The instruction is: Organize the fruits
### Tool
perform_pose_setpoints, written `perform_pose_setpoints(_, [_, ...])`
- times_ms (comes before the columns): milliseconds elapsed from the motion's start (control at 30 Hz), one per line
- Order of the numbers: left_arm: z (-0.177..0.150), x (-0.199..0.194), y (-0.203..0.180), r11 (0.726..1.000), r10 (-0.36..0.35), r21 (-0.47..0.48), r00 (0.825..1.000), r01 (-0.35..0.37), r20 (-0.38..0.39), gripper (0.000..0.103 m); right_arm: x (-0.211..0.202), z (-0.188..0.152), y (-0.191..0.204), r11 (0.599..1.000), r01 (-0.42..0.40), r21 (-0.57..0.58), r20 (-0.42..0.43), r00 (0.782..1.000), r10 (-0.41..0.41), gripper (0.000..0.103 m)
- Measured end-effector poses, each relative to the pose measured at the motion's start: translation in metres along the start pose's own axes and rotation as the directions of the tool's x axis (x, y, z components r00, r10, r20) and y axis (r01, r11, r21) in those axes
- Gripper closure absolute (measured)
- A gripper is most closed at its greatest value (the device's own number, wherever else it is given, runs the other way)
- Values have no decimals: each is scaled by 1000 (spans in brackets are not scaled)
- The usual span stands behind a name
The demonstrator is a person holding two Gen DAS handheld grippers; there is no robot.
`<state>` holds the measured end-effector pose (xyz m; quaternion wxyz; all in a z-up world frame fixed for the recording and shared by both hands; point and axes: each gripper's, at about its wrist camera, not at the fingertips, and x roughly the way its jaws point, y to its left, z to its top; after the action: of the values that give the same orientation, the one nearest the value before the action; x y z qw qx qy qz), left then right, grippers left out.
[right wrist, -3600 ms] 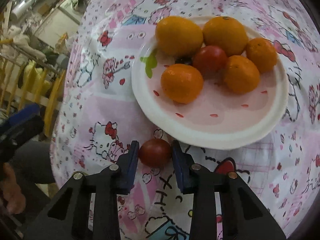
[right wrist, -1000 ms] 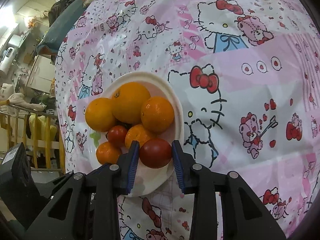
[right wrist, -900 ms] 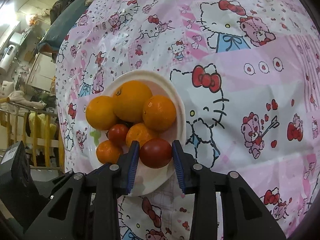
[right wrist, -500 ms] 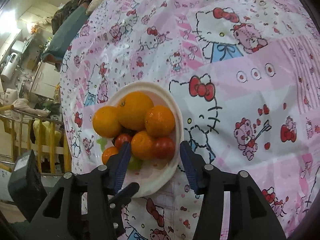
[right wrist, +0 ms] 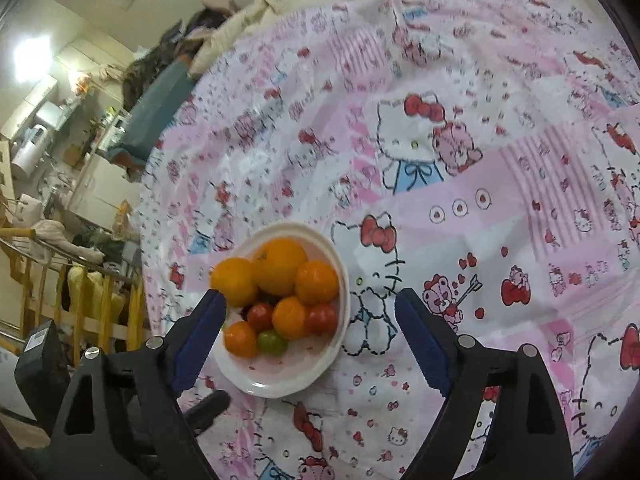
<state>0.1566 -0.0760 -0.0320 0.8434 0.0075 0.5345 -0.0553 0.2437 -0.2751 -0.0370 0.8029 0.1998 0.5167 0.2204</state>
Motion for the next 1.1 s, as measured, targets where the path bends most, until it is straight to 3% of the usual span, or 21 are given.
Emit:
perform_pose_setpoints(200, [-19,-32,39,998,42,-57,997,-38,61,27,-32,-11,13,1000,-18,-5,103,994,18,11])
perform_pose_setpoints(333, [-33,-50,58,994,56,-105,990,-43,130,8,-46,-29,26,999,2,-42,154,988,5,5])
perform_pose_setpoints(533, [-55,-73,68,991,92,-118,961,-63,261,2,-54,-73,43,992,89,-87,184,980,-72,3])
perform_pose_setpoints(833, [-75,-78,75,986,124,-141,946,-85,298,0,-57,-138,85,944,272,-186,332,922,-200,0])
perform_pose_setpoints(1100, [-80,-77,79,984,127,-159,941,-80,313,0,-40,-145,98,907,353,-231,361,896,-257,0])
